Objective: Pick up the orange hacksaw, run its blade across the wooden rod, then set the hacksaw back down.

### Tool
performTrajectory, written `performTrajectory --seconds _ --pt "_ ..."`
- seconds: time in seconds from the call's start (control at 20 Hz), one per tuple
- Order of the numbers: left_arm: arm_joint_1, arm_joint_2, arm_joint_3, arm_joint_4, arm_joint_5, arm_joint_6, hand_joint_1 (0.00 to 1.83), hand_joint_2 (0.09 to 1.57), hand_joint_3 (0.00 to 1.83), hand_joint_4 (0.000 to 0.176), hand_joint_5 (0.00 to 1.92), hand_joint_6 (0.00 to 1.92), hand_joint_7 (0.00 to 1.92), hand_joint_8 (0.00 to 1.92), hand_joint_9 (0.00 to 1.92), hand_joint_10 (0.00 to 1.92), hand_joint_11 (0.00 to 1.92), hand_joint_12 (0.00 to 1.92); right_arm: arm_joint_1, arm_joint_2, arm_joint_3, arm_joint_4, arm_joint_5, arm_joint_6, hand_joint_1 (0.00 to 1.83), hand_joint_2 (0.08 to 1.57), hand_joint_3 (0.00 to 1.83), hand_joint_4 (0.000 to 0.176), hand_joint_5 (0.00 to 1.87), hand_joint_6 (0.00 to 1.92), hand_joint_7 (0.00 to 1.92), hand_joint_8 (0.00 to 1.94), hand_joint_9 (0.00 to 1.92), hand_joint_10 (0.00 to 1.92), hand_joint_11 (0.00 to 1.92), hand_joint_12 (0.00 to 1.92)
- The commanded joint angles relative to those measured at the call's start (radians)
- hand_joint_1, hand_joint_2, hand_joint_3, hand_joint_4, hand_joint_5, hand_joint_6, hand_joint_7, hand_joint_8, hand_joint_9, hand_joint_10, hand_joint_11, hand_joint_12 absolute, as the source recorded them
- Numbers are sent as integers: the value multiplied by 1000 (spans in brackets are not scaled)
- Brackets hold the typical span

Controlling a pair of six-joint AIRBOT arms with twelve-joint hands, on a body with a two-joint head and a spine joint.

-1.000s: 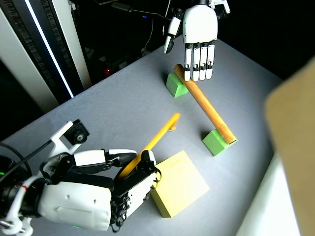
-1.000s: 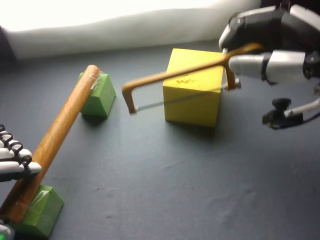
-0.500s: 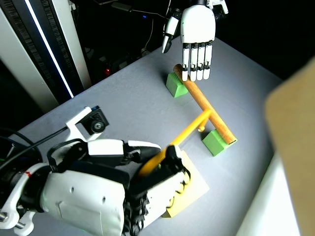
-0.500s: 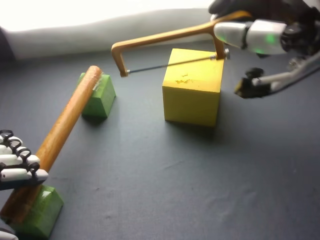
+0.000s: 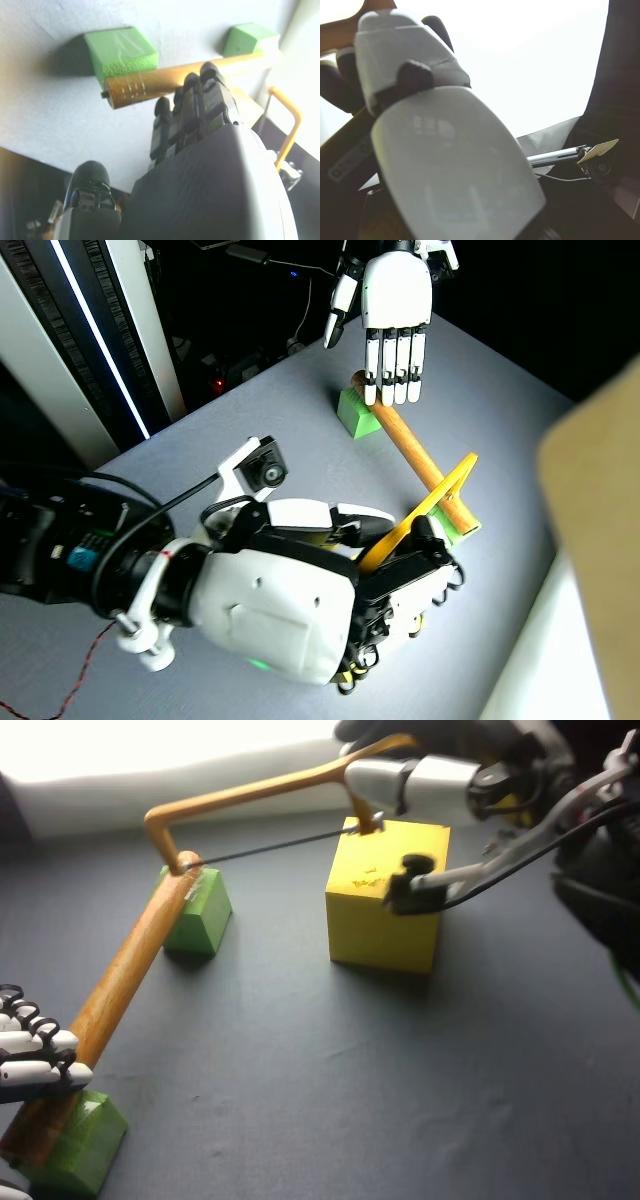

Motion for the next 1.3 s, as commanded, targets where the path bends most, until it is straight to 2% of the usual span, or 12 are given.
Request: performTrajectory --seconds 0.0,0.25,0.45,0.5,0.8,1.2,1.25 --pt "-2 9 2 -8 -14 -3 2 1212 1 0 126 0 87 0 70 0 0 178 29 -10 5 -11 124 -2 1373 1124 0 0 832 993 984 969 997 1262 857 1317" --pt "-2 8 2 -8 -12 -5 0 1217 2 0 107 0 67 2 46 2 0 87 44 -94 7 119 159 -113 1377 1113 0 0 859 954 1010 928 1010 1236 871 1278" --pt "-3 7 2 -8 -12 -7 0 1217 0 0 100 5 62 5 45 6 17 95 45 -121 7 132 115 -131 1377 1107 0 0 863 959 1027 894 1023 1211 871 1266" --pt "-4 6 2 -8 -12 -7 0 1219 0 0 112 0 70 0 49 0 0 161 45 -135 7 142 114 -137 1378 1105 0 0 880 934 1031 889 1021 1212 865 1281" --pt "-4 6 4 -8 -12 -11 19 1220 1 0 107 1 74 0 55 0 0 204 45 -150 -3 153 83 -153 1381 1105 1 0 856 961 1037 888 1025 1200 864 1265" --pt "-4 5 6 -8 -12 -12 2 1223 1 0 101 0 67 0 40 0 0 183 10 -141 -66 264 105 -232 1378 1112 0 0 856 967 1022 918 1000 1232 836 1288" --pt "-4 5 6 -8 -12 -12 2 1227 2 0 105 2 67 1 37 0 0 176 10 -145 -67 273 106 -238 1371 1138 5 0 799 1057 956 1010 939 1292 831 1292"
